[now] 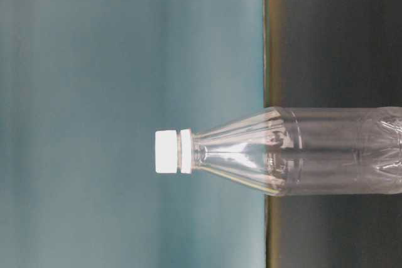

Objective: Open the bottle cap by holding the bottle with the left arm and twisting the cap with the right arm.
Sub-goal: 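Move the open left gripper over the clear bottle's body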

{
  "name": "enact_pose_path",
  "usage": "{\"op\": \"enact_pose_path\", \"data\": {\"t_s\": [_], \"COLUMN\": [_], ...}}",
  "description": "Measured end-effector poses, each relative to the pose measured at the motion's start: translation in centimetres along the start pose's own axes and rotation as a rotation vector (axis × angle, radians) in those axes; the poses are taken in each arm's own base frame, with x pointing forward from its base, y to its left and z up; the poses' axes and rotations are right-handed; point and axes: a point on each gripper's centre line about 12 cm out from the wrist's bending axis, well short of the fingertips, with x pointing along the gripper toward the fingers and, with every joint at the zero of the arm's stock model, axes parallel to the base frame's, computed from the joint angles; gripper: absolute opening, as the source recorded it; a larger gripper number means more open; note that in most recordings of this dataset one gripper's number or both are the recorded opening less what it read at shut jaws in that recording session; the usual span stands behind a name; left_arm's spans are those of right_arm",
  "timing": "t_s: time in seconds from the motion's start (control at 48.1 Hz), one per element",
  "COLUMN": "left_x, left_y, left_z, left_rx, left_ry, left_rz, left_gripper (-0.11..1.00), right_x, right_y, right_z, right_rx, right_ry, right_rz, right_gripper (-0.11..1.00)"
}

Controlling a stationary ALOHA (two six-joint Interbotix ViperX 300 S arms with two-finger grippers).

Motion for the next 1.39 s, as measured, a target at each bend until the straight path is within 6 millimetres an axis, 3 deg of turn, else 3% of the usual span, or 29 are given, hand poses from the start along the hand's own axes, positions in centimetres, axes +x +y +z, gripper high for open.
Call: {"op": "enact_pose_path", "data": {"t_s": [0.062, 0.166, 0.312, 0.437, 0.52, 0.728, 0.791, 1.082, 1.394], "left_x": [0.4, 2.0, 4.0, 6.0, 7.1, 10.7, 11.8, 15.6, 16.7], "left_y": [-0.1, -0.3, -0.3, -0.3, -0.4, -1.0, -1.1, -1.2, -1.2], "left_z": [0.2, 0.5, 0.9, 0.9, 1.0, 0.8, 0.1, -2.6, -6.9], "left_rx": [0.018, 0.039, 0.042, 0.046, 0.045, 0.031, 0.023, 0.019, 0.016], "left_ry": [0.005, 0.021, 0.038, 0.046, 0.029, -0.013, 0.004, 0.054, 0.161], "left_rz": [-0.005, -0.019, -0.020, -0.022, -0.023, -0.044, -0.049, -0.049, -0.049], "left_gripper": [0.18, 0.11, 0.11, 0.16, 0.30, 0.88, 0.97, 0.99, 0.99], "right_x": [0.0, 0.5, 1.4, 1.9, 2.0, 1.9, 1.9, 1.8, 1.7], "right_y": [0.0, -0.2, -0.2, -0.1, -0.1, -0.1, -0.1, -0.1, -0.1], "right_z": [0.0, 0.1, -0.2, -0.7, -1.0, -1.0, -1.0, -1.2, -1.3], "right_rx": [0.009, 0.069, 0.116, 0.146, 0.158, 0.163, 0.164, 0.166, 0.169], "right_ry": [0.002, 0.029, 0.102, 0.177, 0.206, 0.213, 0.211, 0.232, 0.243], "right_rz": [-0.001, -0.014, -0.020, -0.022, -0.023, -0.023, -0.025, -0.025, -0.025], "right_gripper": [0.05, 0.00, 0.00, 0.00, 0.00, 0.00, 0.00, 0.00, 0.00]}}
